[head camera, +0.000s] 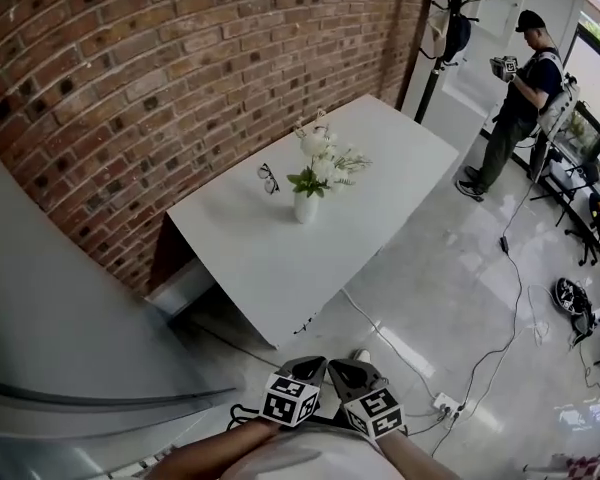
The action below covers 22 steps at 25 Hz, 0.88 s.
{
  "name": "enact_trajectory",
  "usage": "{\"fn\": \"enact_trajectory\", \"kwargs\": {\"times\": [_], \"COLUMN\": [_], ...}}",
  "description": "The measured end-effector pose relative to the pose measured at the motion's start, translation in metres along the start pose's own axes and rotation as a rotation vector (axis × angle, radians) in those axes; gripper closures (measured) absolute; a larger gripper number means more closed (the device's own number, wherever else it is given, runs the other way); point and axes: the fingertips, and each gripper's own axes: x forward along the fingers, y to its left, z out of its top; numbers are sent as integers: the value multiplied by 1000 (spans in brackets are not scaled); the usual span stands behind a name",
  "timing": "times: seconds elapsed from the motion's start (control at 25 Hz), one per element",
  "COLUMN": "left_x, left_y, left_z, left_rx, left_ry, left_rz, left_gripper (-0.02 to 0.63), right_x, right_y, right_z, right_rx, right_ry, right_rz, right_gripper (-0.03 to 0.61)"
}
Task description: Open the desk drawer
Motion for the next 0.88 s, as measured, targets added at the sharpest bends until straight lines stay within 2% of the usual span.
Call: {"fn": "enact_trajectory", "kwargs": {"times": [0.16, 0.28, 0.4, 0.52, 0.68, 0.88], "left_x": [40, 79, 111, 129, 134, 122], "left_y": [18, 29, 10, -3, 2, 21], "left_z": [9, 27, 37, 46, 50, 34], "left_rx": [-64, -100, -127, -82, -143, -160], "left_ry": [9, -36, -47, -35, -74, -66], "left_rz": [112, 263, 395, 500, 621, 705], "left_gripper": [606, 606, 606, 606, 606, 606], "right_x": [18, 32, 28, 22, 23, 29], "right_y": [-51, -97, -128, -147, -156, -149], "right_z": [-2, 3, -3, -11, -16, -23], "right_rx": [-44, -119, -180, -191, -240, -254], "right_ry": [33, 62, 102, 148, 181, 201], "right_rz": [121, 236, 370, 469, 574, 600], "right_gripper": [569, 569, 569, 569, 569, 569]}}
